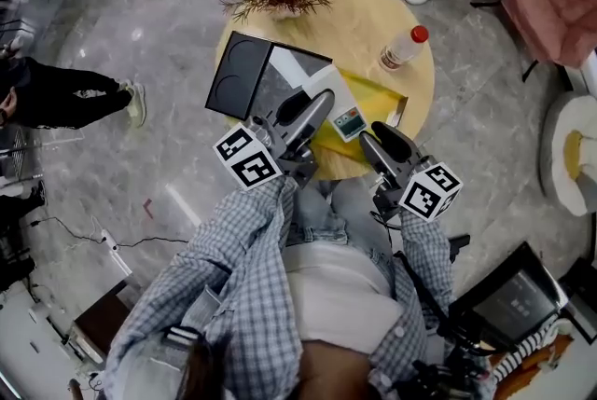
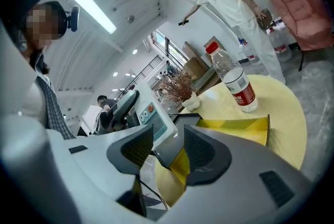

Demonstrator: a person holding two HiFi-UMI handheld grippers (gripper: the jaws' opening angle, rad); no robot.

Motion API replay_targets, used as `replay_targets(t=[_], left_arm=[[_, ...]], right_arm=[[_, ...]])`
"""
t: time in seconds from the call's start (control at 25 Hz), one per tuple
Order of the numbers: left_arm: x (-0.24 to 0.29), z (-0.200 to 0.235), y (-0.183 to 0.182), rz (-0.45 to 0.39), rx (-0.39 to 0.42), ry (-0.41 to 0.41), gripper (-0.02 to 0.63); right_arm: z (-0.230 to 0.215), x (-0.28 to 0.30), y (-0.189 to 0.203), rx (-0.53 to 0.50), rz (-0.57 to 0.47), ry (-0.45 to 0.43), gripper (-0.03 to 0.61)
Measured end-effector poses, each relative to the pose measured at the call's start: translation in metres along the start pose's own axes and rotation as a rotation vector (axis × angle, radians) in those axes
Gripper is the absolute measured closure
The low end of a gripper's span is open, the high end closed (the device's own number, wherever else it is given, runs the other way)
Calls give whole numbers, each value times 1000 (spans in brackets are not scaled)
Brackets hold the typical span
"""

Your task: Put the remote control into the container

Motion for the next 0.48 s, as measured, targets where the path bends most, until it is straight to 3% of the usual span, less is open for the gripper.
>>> replay_targets(t=[0.24,0.48], left_arm=[[19,6,10,-77,-76,-29,518],[12,9,11,-163,-165,-61,518]], right_arm=[[-17,-1,-19,200,-37,-88,414],[-10,2,-23,296,-84,-142,414]])
Point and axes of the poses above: the fingertips, and each gripper's own axes: x forward along the fingers, z to its left, y out of its underside, the point moved 3 cm from there along -x, backward along the fingers, and after that the axes turned 14 degrees about -z, right-handed, at the moved point
